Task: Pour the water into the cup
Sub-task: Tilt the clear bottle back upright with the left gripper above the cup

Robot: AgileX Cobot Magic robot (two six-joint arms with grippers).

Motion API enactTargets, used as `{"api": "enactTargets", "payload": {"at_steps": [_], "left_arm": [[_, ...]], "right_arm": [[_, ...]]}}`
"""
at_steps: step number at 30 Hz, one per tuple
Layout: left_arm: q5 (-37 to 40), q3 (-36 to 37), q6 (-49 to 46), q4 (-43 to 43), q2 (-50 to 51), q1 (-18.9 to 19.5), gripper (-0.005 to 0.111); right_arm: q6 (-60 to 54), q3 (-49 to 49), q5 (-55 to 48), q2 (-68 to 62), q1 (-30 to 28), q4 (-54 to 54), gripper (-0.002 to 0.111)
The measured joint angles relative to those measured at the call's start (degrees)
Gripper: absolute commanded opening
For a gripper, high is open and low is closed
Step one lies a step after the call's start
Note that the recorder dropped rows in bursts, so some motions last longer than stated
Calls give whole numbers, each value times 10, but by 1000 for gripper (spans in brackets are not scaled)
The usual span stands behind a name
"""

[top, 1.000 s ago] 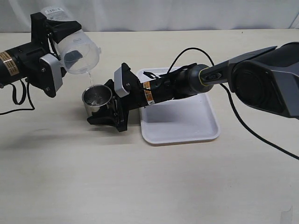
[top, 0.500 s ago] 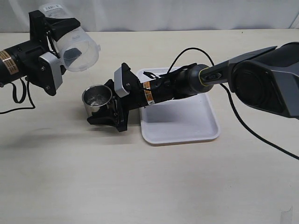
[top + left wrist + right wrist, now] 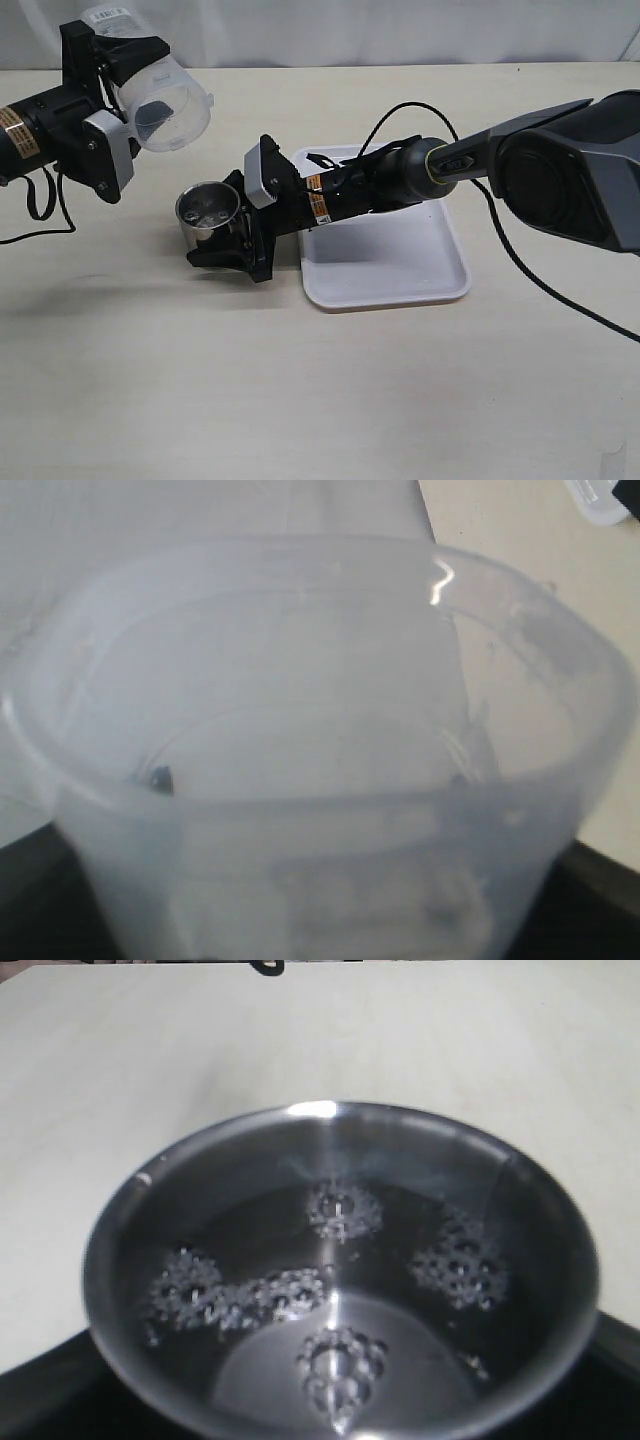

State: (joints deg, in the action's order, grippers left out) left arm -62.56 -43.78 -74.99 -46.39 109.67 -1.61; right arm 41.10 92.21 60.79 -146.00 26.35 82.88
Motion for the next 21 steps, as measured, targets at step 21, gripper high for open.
{"api": "enactTargets", "payload": {"at_steps": [21], "left_arm": [[0, 0, -13, 0, 0, 0, 0]], "right_arm": [[0, 0, 0, 0, 0, 0, 4]]}}
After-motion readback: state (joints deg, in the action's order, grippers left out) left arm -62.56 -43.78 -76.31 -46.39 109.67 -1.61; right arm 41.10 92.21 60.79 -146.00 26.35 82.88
